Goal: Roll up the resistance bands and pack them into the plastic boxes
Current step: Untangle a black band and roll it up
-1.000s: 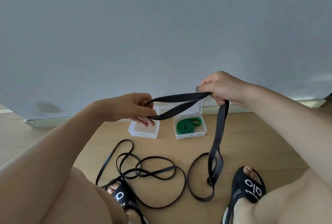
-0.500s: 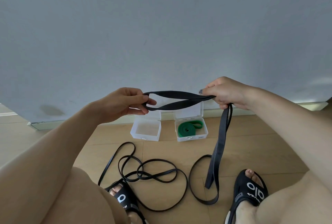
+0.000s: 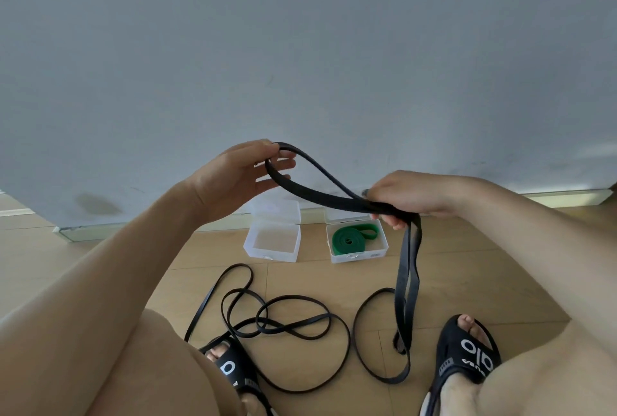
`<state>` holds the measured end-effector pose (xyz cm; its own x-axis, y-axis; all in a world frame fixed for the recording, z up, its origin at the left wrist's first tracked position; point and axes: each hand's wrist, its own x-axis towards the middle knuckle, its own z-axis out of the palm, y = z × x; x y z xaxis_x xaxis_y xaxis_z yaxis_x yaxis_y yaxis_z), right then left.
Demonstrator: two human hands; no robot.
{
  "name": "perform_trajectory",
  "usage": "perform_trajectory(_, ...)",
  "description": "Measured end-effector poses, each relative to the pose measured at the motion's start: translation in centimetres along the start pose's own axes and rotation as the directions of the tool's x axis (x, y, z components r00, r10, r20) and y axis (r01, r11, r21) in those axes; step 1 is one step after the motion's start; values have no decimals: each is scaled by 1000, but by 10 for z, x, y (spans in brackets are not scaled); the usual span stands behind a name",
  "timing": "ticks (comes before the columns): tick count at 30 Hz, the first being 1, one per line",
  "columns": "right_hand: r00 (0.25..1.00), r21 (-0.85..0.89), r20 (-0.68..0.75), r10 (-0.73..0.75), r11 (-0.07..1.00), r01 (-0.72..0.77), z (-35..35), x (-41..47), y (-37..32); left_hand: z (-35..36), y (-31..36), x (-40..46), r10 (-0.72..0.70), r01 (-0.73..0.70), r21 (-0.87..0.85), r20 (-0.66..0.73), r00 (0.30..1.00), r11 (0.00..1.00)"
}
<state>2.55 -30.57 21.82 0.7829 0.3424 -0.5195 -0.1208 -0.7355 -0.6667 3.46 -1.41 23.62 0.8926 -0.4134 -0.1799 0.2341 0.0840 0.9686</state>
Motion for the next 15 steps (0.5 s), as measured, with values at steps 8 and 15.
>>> perform_trajectory(8,970,-292,-219,-105,956,38,11,8,-10,42,8,-4,93,-125,190,168,981,974)
perform_trajectory(15,962,540,-235,-138,804,247,15,-14,-39,60,-5,6,93,-111,567,60,994,817)
